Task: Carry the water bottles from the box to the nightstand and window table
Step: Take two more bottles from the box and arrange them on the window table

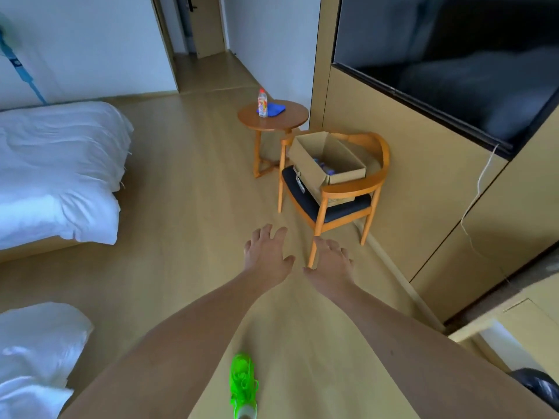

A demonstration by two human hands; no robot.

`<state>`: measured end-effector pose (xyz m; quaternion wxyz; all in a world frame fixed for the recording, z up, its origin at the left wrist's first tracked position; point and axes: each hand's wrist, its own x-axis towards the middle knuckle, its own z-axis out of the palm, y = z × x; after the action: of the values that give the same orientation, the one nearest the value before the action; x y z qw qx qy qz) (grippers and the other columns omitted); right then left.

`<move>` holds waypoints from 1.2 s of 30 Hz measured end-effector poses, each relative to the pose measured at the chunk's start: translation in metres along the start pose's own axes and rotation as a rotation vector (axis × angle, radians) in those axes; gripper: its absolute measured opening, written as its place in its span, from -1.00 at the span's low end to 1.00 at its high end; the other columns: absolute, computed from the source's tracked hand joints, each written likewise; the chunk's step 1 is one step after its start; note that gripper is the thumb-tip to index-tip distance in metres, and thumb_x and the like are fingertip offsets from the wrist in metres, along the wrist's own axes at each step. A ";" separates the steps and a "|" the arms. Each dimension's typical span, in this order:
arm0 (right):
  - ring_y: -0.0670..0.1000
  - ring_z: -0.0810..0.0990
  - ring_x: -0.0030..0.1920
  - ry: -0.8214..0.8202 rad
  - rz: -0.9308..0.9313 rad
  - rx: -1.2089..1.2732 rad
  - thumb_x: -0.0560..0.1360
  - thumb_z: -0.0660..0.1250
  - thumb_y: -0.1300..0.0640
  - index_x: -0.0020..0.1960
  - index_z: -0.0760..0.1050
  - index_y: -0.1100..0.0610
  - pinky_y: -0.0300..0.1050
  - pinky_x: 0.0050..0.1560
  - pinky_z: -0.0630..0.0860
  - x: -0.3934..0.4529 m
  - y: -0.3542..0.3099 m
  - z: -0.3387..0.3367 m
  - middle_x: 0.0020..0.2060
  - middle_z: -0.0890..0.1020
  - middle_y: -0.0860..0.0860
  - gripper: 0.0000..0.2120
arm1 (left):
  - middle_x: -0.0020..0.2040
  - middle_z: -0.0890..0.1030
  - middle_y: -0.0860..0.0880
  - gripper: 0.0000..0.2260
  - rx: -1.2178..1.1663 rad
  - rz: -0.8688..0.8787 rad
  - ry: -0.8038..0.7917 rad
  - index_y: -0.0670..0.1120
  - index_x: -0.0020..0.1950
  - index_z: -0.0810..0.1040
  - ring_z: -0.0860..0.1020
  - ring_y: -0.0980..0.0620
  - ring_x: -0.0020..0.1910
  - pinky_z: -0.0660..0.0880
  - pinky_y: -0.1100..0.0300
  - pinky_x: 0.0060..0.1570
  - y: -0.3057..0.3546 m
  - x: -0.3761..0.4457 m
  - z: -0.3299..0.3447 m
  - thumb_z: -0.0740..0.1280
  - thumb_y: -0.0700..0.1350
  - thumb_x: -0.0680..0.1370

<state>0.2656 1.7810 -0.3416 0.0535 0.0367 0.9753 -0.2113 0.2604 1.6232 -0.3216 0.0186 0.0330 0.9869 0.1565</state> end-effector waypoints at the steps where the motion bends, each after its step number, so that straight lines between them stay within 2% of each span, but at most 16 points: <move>1: 0.16 0.37 0.37 0.008 0.012 -0.004 0.50 0.43 -0.06 0.55 0.21 -0.07 0.09 0.24 0.35 0.023 -0.008 0.002 0.43 0.39 0.02 -0.30 | 0.60 0.21 -0.16 -0.37 -0.005 0.017 0.001 0.04 0.59 0.24 0.18 -0.20 0.55 0.28 -0.16 0.43 -0.008 0.025 -0.001 0.36 0.13 0.58; 7: 0.16 0.39 0.32 0.021 0.126 0.019 0.46 0.41 -0.03 0.52 0.20 -0.14 0.10 0.17 0.36 0.142 -0.060 0.005 0.39 0.42 0.01 -0.30 | 0.60 0.21 -0.16 -0.38 0.002 0.122 -0.051 0.05 0.58 0.24 0.18 -0.20 0.55 0.30 -0.13 0.41 -0.055 0.162 -0.026 0.37 0.10 0.56; 15: 0.13 0.34 0.40 0.009 0.241 0.071 0.46 0.41 -0.02 0.58 0.18 -0.09 0.08 0.32 0.40 0.271 -0.094 0.010 0.44 0.37 -0.01 -0.24 | 0.60 0.22 -0.15 -0.41 0.004 0.176 -0.111 0.02 0.56 0.28 0.18 -0.18 0.56 0.29 -0.13 0.42 -0.092 0.310 -0.035 0.37 0.09 0.58; 19: 0.16 0.33 0.42 0.002 0.264 0.072 0.44 0.40 -0.04 0.58 0.18 -0.08 0.13 0.33 0.43 0.341 -0.093 0.012 0.46 0.36 0.00 -0.23 | 0.59 0.24 -0.13 -0.37 0.013 0.203 -0.133 0.04 0.60 0.22 0.19 -0.17 0.55 0.29 -0.11 0.41 -0.096 0.380 -0.022 0.36 0.12 0.58; 24: 0.20 0.39 0.35 0.041 0.271 0.072 0.45 0.40 -0.06 0.53 0.23 -0.08 0.11 0.25 0.44 0.453 -0.077 0.012 0.34 0.43 0.03 -0.30 | 0.57 0.26 -0.14 -0.39 0.045 0.233 -0.122 0.05 0.57 0.25 0.22 -0.17 0.53 0.30 -0.09 0.38 -0.091 0.494 -0.003 0.37 0.10 0.57; 31: 0.20 0.34 0.41 -0.033 0.359 0.131 0.49 0.43 -0.14 0.54 0.21 -0.06 0.19 0.34 0.42 0.591 -0.050 -0.003 0.43 0.37 0.05 -0.29 | 0.53 0.29 -0.10 -0.40 0.095 0.259 -0.208 0.05 0.57 0.26 0.26 -0.16 0.49 0.35 -0.08 0.35 -0.064 0.636 0.013 0.37 0.10 0.57; 36: 0.18 0.33 0.44 -0.068 0.436 0.183 0.49 0.42 -0.08 0.58 0.18 -0.06 0.15 0.36 0.42 0.659 -0.032 -0.011 0.46 0.37 0.05 -0.26 | 0.55 0.27 -0.09 -0.43 0.075 0.301 -0.261 0.05 0.55 0.27 0.23 -0.16 0.51 0.33 -0.08 0.39 -0.042 0.717 0.025 0.36 0.10 0.58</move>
<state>-0.3916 1.7890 -0.3972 0.1271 0.2441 0.9187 -0.2834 -0.4554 1.6417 -0.3769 0.1215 0.2007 0.9652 0.1153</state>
